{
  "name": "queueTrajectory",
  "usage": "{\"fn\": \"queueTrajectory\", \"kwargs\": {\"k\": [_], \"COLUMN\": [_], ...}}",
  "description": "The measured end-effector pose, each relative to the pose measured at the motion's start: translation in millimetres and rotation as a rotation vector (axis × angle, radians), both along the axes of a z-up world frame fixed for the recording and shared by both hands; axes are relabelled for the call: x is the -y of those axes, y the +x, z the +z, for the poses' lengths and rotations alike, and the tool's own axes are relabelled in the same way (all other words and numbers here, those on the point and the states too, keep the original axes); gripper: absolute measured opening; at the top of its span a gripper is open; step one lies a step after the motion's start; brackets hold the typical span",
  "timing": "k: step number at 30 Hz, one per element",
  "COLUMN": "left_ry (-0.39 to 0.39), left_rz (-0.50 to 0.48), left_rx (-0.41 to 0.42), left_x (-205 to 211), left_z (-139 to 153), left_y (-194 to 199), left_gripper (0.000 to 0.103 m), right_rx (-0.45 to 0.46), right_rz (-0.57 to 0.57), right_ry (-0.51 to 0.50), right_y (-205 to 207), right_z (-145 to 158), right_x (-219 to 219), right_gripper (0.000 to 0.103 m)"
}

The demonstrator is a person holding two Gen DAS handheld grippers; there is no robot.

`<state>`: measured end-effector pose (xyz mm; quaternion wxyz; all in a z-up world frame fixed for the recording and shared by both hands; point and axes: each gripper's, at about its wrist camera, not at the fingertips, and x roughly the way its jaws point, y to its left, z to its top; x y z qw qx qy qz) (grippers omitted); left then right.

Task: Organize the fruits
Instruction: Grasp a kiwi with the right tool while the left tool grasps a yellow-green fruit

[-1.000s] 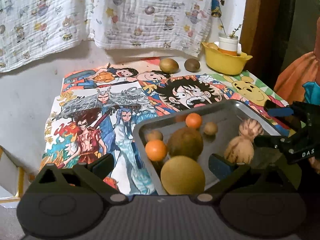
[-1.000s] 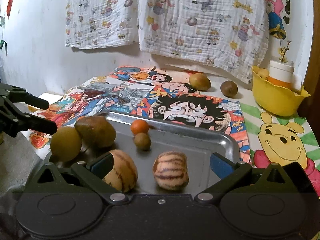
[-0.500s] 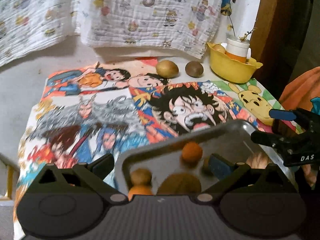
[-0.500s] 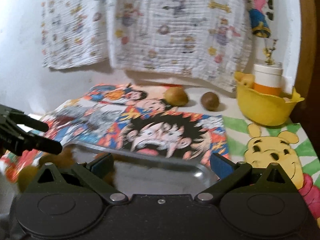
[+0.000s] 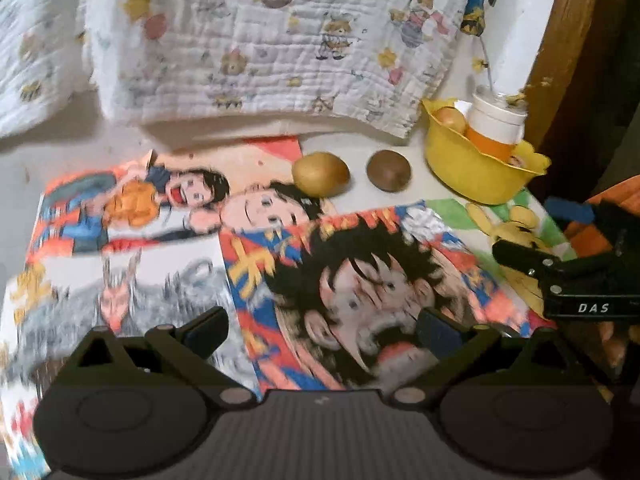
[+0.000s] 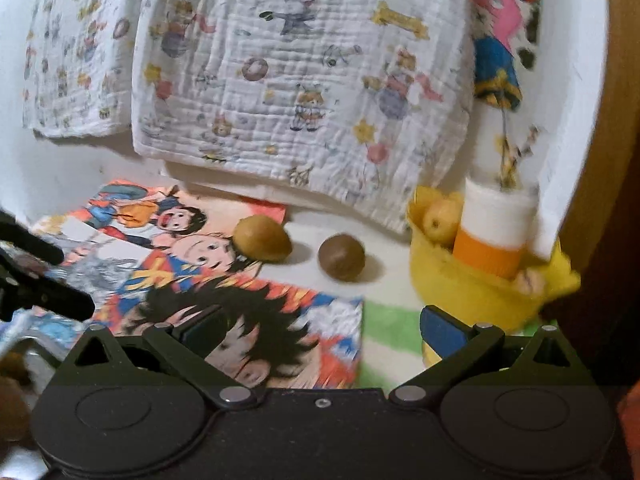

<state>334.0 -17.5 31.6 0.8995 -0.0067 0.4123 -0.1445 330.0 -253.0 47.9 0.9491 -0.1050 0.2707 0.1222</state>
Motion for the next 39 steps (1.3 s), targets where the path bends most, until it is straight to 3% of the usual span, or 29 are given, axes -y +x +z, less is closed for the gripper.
{"fn": "queueTrajectory", "kwargs": {"k": [6, 8, 15, 23, 29, 35, 39], "left_ry": [0.026, 0.025, 0.014, -0.067, -0.091, -0.135, -0.15], "left_rz": [0.001, 0.001, -0.002, -0.055, -0.065, -0.079, -0.089], "left_rx": [0.031, 0.034, 0.067, 0.067, 0.037, 0.011, 0.016], "left_x": [9.1, 11.1, 19.6, 34.4, 31.1, 29.7, 36.3], "left_z": [-17.0, -25.5, -47.8, -55.7, -67.3, -73.3, -74.6], "left_y": [63.6, 86.1, 141.8, 174.9, 183.6, 193.4, 200.9], "left_gripper": [0.102, 0.102, 0.102, 0.102, 0.101, 0.095, 0.091], "right_rx": [0.052, 0.052, 0.026, 0.011, 0.037, 0.024, 0.012], "right_rz": [0.09, 0.109, 0.097, 0.095, 0.124, 0.121, 0.124], "right_ry": [-0.115, -0.15, -0.222, -0.227, -0.3, -0.361, -0.395], "right_y": [51.5, 67.6, 109.7, 134.1, 138.2, 149.1, 161.3], "right_z": [-19.0, -27.4, -52.0, -74.4, -90.7, -93.2, -93.2], "right_x": [-10.8, -17.3, -25.6, -27.2, -43.7, -51.7, -53.6], "right_gripper": [0.102, 0.097, 0.092, 0.087, 0.082, 0.072, 0.07]}}
